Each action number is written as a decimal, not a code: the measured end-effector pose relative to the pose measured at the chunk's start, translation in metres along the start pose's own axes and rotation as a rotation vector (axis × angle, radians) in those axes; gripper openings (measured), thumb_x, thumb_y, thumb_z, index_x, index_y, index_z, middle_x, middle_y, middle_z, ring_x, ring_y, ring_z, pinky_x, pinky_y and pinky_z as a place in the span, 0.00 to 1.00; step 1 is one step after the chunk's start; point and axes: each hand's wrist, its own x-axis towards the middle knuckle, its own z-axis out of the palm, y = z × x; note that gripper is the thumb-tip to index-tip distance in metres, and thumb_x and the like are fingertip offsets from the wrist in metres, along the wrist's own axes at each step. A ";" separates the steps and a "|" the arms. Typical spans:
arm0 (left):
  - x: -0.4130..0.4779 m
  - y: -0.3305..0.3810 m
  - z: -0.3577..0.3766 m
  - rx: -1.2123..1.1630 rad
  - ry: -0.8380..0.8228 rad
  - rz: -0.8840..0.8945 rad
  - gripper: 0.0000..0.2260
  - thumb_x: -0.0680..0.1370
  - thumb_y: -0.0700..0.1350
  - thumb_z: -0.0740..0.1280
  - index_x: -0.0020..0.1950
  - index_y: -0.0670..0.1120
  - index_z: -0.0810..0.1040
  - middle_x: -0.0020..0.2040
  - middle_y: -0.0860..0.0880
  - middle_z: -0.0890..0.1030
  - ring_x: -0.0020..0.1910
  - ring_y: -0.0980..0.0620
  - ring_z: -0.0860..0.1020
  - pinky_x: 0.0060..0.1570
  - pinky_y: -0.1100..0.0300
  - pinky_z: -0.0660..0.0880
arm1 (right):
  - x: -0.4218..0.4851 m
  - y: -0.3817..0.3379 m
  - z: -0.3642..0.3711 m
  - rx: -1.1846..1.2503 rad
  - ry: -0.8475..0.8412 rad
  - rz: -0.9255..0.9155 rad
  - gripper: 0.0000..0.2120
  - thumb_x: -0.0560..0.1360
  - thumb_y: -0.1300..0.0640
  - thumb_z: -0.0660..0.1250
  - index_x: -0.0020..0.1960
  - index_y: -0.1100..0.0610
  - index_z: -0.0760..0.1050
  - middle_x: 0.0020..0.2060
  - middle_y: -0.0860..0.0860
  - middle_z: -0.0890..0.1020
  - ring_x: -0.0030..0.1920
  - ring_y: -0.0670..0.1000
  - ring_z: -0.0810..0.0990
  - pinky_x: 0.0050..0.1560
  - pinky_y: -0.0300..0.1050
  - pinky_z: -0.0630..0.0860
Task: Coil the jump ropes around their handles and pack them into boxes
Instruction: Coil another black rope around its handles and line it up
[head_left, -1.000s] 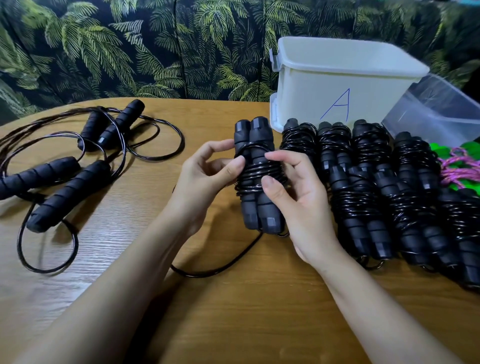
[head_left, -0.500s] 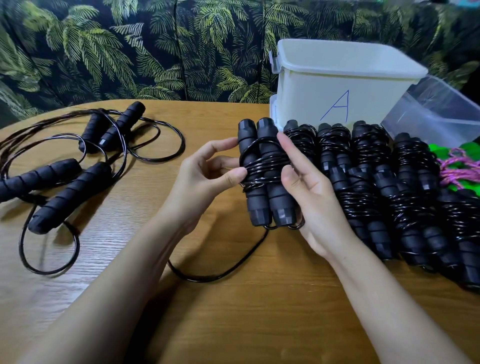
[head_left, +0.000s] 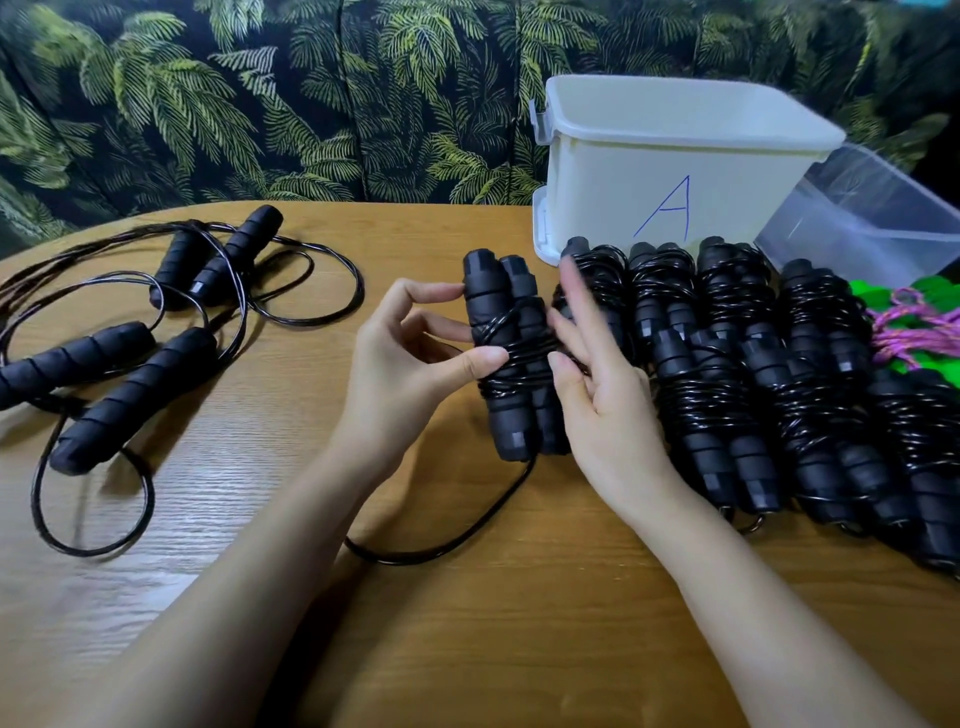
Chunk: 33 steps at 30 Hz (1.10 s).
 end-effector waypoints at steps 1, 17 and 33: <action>-0.001 0.000 0.001 0.012 0.009 0.011 0.23 0.64 0.46 0.81 0.55 0.50 0.77 0.39 0.51 0.84 0.40 0.52 0.81 0.43 0.58 0.78 | -0.001 0.000 0.001 -0.033 -0.023 -0.013 0.33 0.83 0.60 0.57 0.74 0.26 0.52 0.67 0.38 0.75 0.62 0.39 0.76 0.66 0.45 0.73; -0.002 -0.015 0.003 0.164 -0.132 0.196 0.25 0.70 0.51 0.75 0.66 0.52 0.76 0.49 0.49 0.85 0.48 0.49 0.84 0.57 0.53 0.79 | -0.004 -0.002 0.007 -0.158 -0.047 0.093 0.53 0.63 0.45 0.81 0.78 0.40 0.52 0.72 0.43 0.70 0.70 0.44 0.70 0.65 0.40 0.69; 0.001 -0.007 -0.001 -0.141 -0.028 0.013 0.21 0.66 0.45 0.79 0.55 0.47 0.78 0.43 0.54 0.80 0.43 0.57 0.78 0.47 0.62 0.76 | -0.008 -0.017 0.008 0.250 -0.027 0.082 0.38 0.73 0.62 0.74 0.78 0.50 0.60 0.69 0.41 0.73 0.67 0.36 0.71 0.68 0.34 0.67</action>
